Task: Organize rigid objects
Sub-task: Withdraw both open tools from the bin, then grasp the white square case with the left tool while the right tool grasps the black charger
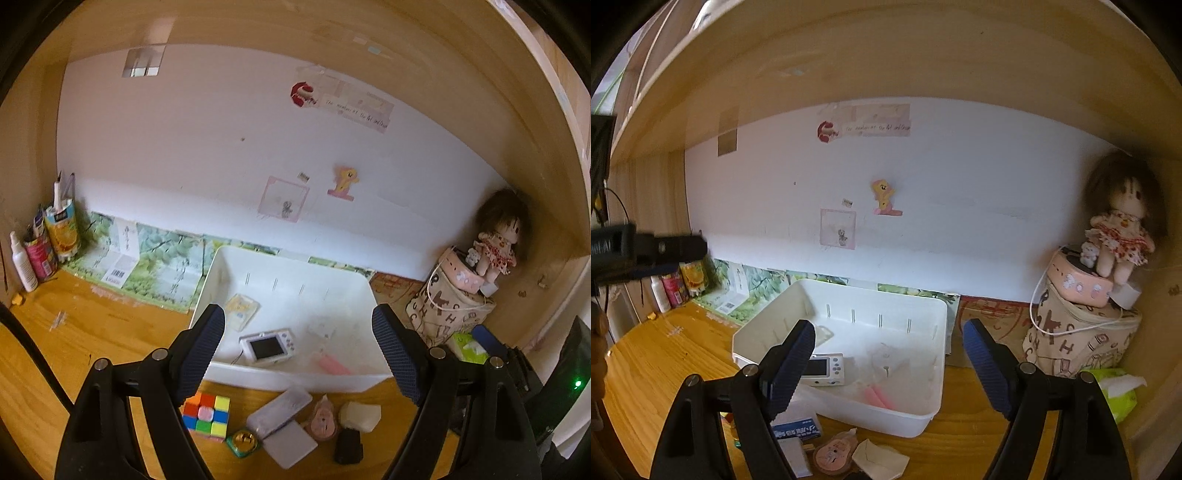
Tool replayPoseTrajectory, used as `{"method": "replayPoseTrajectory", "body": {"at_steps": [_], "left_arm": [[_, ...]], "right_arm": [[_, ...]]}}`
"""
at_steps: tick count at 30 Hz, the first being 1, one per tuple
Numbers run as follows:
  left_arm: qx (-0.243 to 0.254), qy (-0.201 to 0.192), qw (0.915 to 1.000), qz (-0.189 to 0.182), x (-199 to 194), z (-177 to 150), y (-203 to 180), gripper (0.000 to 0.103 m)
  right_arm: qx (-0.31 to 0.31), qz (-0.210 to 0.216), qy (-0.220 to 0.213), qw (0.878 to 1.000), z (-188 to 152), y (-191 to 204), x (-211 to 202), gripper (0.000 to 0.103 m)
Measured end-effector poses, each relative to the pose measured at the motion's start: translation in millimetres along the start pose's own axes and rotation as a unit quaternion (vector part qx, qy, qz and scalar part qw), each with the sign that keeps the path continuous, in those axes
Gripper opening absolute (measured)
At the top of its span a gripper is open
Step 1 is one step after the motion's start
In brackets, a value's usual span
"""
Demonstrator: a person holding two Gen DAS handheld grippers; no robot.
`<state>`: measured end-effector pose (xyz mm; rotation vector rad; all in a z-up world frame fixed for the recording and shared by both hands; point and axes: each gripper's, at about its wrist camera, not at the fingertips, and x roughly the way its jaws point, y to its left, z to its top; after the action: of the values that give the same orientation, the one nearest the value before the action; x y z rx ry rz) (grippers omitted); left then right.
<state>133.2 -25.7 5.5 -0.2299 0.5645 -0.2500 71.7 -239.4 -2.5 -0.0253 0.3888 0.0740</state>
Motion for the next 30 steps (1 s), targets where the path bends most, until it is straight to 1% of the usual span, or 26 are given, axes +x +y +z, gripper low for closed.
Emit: {"method": "replayPoseTrajectory", "body": {"at_steps": [6,12,16,18,21,24,30], "left_arm": [[-0.02,0.018,0.9996,0.006,-3.4,-12.7,10.9,0.084],[-0.019,0.038,0.9987,0.028,-2.1,-24.4,19.9,0.084],[-0.031,0.061,0.9969,0.039,2.5,-31.8,28.6,0.084],[-0.033,0.078,0.9954,0.044,6.5,-37.1,31.4,0.084],[-0.034,0.113,0.9916,0.053,15.4,-46.6,33.5,0.084],[-0.038,0.142,0.9877,0.054,22.9,-56.0,35.3,0.084],[-0.041,0.21,0.9756,0.05,45.9,-76.1,34.4,0.084]], "right_arm": [[0.026,0.002,0.025,0.999,-15.4,-1.2,-6.3,0.083],[0.034,0.003,0.06,0.998,-34.5,-0.5,-5.4,0.083],[0.038,0.003,0.087,0.995,-47.8,1.1,-2.9,0.083],[0.038,0.003,0.102,0.994,-54.3,2.1,-0.2,0.083],[0.039,0.005,0.122,0.992,-63.6,3.6,3.3,0.083],[0.041,0.008,0.14,0.989,-71.4,4.6,6.5,0.083],[0.053,0.016,0.172,0.984,-84.2,5.3,16.5,0.083]]}}
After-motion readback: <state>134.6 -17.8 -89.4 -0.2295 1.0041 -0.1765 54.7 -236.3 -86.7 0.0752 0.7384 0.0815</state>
